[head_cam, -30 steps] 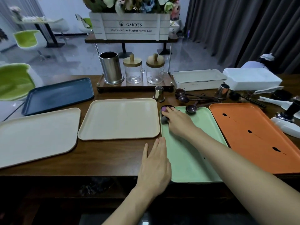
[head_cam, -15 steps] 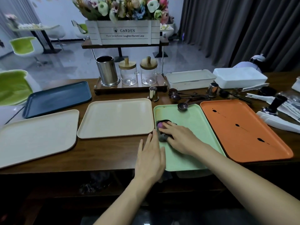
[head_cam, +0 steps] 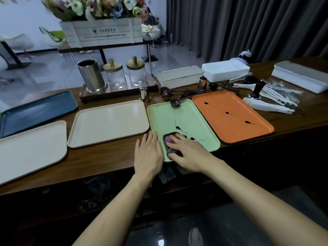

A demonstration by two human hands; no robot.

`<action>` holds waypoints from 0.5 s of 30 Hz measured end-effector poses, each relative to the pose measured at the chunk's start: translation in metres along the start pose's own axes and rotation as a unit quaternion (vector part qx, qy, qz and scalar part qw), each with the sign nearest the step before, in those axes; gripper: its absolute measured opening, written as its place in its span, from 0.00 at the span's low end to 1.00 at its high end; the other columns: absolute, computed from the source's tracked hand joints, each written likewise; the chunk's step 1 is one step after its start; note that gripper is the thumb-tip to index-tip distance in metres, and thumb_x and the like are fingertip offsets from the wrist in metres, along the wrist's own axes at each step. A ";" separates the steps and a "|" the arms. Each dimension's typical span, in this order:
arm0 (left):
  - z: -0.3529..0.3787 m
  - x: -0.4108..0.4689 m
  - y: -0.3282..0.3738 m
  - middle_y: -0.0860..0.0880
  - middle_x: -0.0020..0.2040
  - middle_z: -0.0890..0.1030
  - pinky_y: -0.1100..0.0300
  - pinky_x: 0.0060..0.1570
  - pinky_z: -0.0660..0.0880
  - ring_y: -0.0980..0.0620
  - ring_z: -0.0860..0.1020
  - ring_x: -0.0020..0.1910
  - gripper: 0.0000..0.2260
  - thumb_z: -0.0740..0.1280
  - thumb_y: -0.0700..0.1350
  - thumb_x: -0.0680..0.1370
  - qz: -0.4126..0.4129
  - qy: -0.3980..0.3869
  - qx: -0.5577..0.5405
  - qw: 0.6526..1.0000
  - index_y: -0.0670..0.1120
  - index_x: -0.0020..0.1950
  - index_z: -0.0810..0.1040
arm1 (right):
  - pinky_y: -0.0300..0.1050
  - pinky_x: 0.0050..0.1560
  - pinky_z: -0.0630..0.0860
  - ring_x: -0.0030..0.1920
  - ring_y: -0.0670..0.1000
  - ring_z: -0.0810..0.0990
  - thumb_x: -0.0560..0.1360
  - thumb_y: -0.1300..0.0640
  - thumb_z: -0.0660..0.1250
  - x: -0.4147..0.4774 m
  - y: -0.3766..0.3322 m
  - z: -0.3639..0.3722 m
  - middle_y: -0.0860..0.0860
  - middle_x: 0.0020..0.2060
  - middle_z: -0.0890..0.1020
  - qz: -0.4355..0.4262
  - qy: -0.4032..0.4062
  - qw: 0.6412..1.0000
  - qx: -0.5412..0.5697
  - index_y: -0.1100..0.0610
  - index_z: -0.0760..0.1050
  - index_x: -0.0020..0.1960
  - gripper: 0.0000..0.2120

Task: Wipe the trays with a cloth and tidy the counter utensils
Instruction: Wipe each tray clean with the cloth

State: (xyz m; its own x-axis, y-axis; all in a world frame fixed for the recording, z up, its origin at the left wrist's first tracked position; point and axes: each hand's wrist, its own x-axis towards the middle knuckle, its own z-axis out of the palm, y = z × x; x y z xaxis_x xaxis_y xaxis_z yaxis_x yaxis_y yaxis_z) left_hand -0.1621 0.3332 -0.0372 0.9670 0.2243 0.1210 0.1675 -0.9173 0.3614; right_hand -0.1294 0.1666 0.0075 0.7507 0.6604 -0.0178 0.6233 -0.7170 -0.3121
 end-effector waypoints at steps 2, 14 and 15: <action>0.000 -0.001 -0.001 0.48 0.83 0.59 0.46 0.80 0.52 0.48 0.55 0.82 0.25 0.46 0.49 0.86 0.006 -0.001 0.009 1.000 0.46 0.83 0.57 | 0.52 0.72 0.65 0.79 0.47 0.52 0.82 0.45 0.57 0.002 -0.005 0.006 0.44 0.79 0.58 -0.001 0.006 1.000 0.013 0.46 0.65 0.77 0.24; -0.001 -0.001 -0.002 0.48 0.82 0.61 0.45 0.80 0.52 0.47 0.56 0.82 0.27 0.45 0.48 0.83 0.011 0.003 -0.010 1.000 0.46 0.83 0.56 | 0.52 0.68 0.69 0.79 0.46 0.53 0.83 0.47 0.55 -0.042 0.058 -0.024 0.43 0.79 0.59 0.122 0.028 0.992 -0.032 0.45 0.66 0.76 0.22; 0.000 -0.001 -0.003 0.47 0.82 0.60 0.45 0.80 0.52 0.47 0.56 0.82 0.29 0.44 0.49 0.82 0.013 -0.001 -0.007 1.000 0.46 0.83 0.56 | 0.53 0.68 0.70 0.79 0.46 0.53 0.83 0.47 0.55 -0.042 0.063 -0.026 0.44 0.79 0.60 0.131 0.028 0.990 -0.038 0.45 0.66 0.76 0.21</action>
State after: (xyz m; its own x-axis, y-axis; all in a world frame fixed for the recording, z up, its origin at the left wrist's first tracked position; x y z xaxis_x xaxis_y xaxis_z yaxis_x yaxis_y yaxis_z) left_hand -0.1637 0.3356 -0.0379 0.9714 0.1995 0.1289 0.1393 -0.9182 0.3708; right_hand -0.1161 0.0880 0.0137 0.8985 0.4376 -0.0352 0.4187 -0.8782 -0.2311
